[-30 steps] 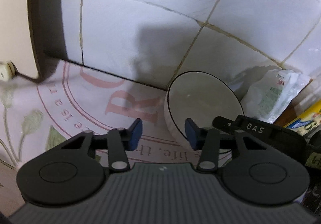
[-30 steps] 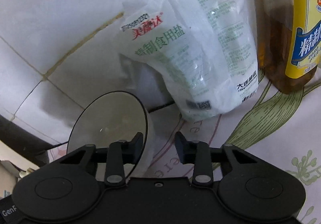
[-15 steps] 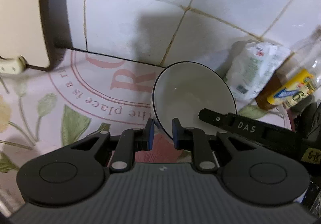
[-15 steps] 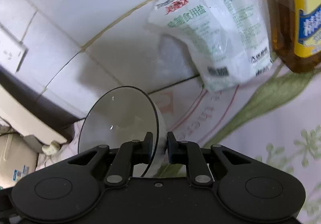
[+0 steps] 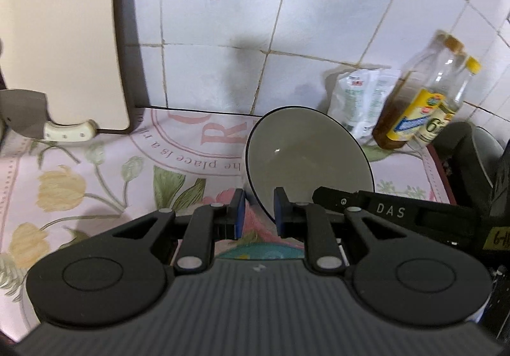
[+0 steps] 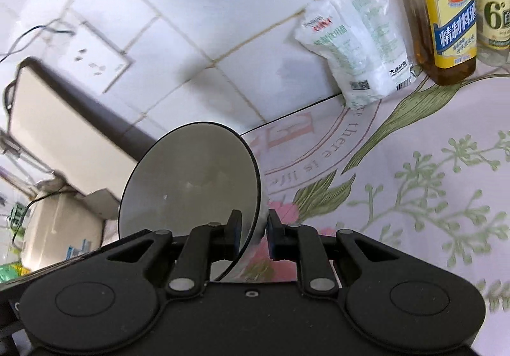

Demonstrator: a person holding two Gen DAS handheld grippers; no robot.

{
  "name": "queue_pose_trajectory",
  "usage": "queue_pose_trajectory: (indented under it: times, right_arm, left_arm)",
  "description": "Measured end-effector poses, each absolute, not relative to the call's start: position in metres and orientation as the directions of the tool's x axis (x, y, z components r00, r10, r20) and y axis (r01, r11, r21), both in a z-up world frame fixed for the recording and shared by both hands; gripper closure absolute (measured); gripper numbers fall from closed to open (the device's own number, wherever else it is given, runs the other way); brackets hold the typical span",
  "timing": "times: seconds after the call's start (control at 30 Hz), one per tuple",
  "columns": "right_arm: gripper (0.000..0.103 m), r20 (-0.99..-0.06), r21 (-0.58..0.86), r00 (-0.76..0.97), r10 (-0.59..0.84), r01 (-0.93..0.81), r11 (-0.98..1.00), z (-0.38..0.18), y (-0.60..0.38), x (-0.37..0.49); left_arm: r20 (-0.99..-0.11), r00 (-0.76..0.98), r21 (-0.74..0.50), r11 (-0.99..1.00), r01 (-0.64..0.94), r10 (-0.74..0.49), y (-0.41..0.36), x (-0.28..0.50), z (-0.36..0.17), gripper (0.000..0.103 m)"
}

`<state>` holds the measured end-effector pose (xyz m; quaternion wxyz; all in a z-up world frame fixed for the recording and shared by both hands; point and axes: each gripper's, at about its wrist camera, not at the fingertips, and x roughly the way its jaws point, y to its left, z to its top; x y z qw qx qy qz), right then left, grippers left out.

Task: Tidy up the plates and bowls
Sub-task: 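Lift the white bowl with both grippers and carry it over the bowl stack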

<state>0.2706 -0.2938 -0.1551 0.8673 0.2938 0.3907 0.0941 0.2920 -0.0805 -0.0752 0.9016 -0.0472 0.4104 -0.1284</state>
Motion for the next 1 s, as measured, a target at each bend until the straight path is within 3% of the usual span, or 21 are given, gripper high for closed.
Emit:
queue_pose_trajectory:
  times: [0.23,0.57,1.0]
  right_arm:
    - [0.082,-0.614,0.577,0.674,0.411,0.029,0.816,-0.123,-0.273,0.227]
    - [0.082,-0.628,0.565,0.638,0.446,-0.02,0.825,-0.11,-0.22,0.198]
    - [0.081,-0.668,0.527,0.578,0.47,-0.079,0.846,-0.115,-0.148,0.181]
  left_arm:
    - [-0.705,0.646,-0.227,0.956,0.186,-0.293,-0.057,0.243,-0.054,0.086]
    - [-0.674,0.701,-0.201,0.971,0.13,-0.234,-0.01,0.198,-0.034,0.086]
    - [-0.711,0.684,-0.209,0.978,0.016,-0.163,0.057,0.17,-0.055,0.086]
